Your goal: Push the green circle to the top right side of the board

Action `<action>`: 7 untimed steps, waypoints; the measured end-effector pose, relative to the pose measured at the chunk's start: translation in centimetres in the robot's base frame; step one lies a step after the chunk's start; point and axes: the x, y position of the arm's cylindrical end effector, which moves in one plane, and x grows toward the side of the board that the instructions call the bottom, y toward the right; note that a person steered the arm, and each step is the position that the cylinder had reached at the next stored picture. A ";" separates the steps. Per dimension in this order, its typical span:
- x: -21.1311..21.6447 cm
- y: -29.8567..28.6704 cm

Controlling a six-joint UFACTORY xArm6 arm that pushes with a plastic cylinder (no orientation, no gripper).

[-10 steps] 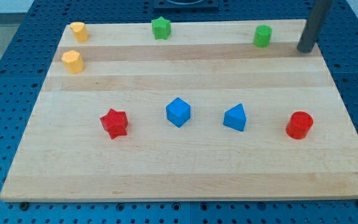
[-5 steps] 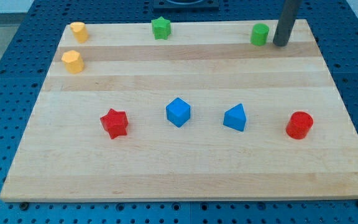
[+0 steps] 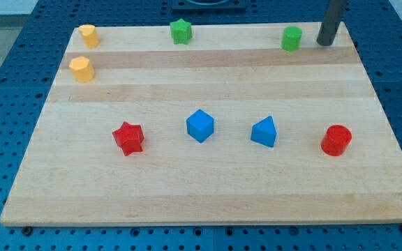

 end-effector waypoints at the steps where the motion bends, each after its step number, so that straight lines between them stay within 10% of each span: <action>1: 3.5 -3.0; 5: -3.7 -6.0; 7: -0.6 -11.7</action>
